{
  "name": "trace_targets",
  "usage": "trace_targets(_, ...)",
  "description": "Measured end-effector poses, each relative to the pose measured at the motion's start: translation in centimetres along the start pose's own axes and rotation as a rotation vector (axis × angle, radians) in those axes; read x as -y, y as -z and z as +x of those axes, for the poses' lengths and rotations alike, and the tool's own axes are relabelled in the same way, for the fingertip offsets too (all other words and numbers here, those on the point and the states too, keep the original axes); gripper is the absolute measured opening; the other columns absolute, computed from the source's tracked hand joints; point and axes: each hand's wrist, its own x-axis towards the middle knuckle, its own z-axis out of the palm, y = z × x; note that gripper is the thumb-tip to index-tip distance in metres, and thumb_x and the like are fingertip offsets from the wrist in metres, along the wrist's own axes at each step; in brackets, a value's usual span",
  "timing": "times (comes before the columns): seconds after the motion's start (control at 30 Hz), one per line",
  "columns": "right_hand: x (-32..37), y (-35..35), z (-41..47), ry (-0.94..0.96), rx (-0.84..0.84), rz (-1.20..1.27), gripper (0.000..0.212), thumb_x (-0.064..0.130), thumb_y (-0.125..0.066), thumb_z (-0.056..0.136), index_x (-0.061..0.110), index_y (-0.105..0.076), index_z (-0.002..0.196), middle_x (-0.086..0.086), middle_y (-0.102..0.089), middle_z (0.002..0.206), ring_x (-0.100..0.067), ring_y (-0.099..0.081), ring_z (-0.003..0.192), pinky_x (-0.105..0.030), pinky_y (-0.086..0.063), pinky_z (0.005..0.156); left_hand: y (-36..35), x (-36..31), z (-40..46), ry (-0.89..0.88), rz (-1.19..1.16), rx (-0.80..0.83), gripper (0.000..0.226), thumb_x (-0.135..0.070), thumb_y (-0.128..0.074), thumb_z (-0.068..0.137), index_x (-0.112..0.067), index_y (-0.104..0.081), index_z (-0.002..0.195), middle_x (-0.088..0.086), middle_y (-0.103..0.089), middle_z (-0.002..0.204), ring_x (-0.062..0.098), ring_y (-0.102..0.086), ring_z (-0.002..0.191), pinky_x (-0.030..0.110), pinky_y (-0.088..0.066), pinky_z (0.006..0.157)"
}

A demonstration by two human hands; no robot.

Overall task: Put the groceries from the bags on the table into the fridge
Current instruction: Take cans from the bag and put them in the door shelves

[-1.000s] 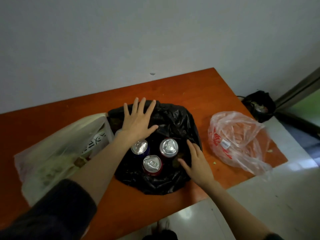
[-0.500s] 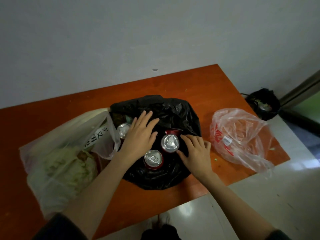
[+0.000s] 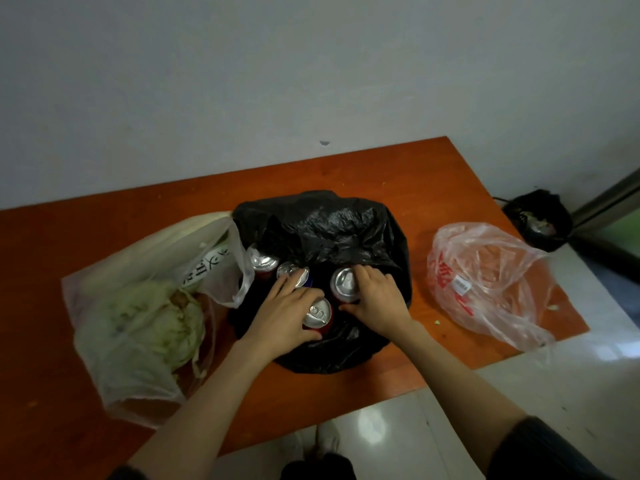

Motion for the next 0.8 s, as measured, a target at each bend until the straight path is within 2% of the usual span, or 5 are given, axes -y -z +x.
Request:
trace_targets(0.23, -1.5, 1.1, -3.2, -0.048, -0.155, 0.403, 0.084, 0.033, -0.076, 0.074, 0.010, -0.032, 0.141, -0.005, -0.045, 0.138, -0.020, -0.041, 0.129, -0.026, -0.034, 0.102, 1.0, -0.5, -0.9, 0.045, -0.164, -0.153, 0.072, -0.046, -0.074, 0.072, -0.019, -0.045, 0.132, 0.001, -0.039, 0.143, 0.015, -0.021, 0.139, 0.027, -0.009, 0.113)
trace_targets(0.4, -1.4, 5.1, -5.2, -0.098, -0.293, 0.709, 0.082, 0.032, -0.077, 0.074, 0.020, -0.032, 0.141, 0.003, -0.043, 0.140, -0.009, -0.042, 0.128, -0.029, -0.037, 0.105, 4.0, -3.0, -1.2, 0.088, -0.572, -0.310, 0.065, -0.034, -0.073, 0.078, -0.028, -0.041, 0.134, -0.012, -0.040, 0.130, -0.008, -0.041, 0.114, -0.001, -0.030, 0.090)
trace_targets(0.53, -1.1, 7.3, -8.1, -0.144, -0.389, 0.803, 0.083, 0.034, -0.076, 0.074, 0.022, -0.029, 0.142, 0.007, -0.041, 0.141, -0.007, -0.040, 0.129, -0.033, -0.037, 0.108, 6.9, -5.9, -1.1, 0.090, -0.800, -0.466, 0.067, -0.028, -0.074, 0.076, -0.033, -0.040, 0.133, -0.019, -0.044, 0.123, -0.013, -0.045, 0.110, 0.006, -0.039, 0.088)
trace_targets(0.67, -1.2, 9.3, -12.7, -0.213, -0.540, 0.831, 0.080, 0.029, -0.078, 0.072, 0.020, -0.033, 0.137, 0.005, -0.046, 0.133, -0.012, -0.046, 0.124, -0.043, -0.042, 0.104, 8.5, -9.2, -1.4, -0.031, -0.876, -0.455, 0.062, -0.022, -0.077, 0.073, -0.034, -0.044, 0.124, -0.024, -0.050, 0.117, -0.014, -0.052, 0.103, 0.007, -0.044, 0.082)
trace_targets(0.8, -1.4, 10.2, -19.5, -0.357, -0.696, 0.854, 0.073, 0.017, -0.078, 0.073, 0.027, -0.035, 0.131, 0.016, -0.050, 0.121, -0.006, -0.051, 0.115, -0.033, -0.045, 0.100, 7.0, -12.7, -3.3, -0.113, -0.938, -0.347, 0.061, -0.014, -0.077, 0.073, -0.030, -0.048, 0.124, -0.025, -0.053, 0.113, -0.017, -0.053, 0.098, 0.006, -0.046, 0.079)
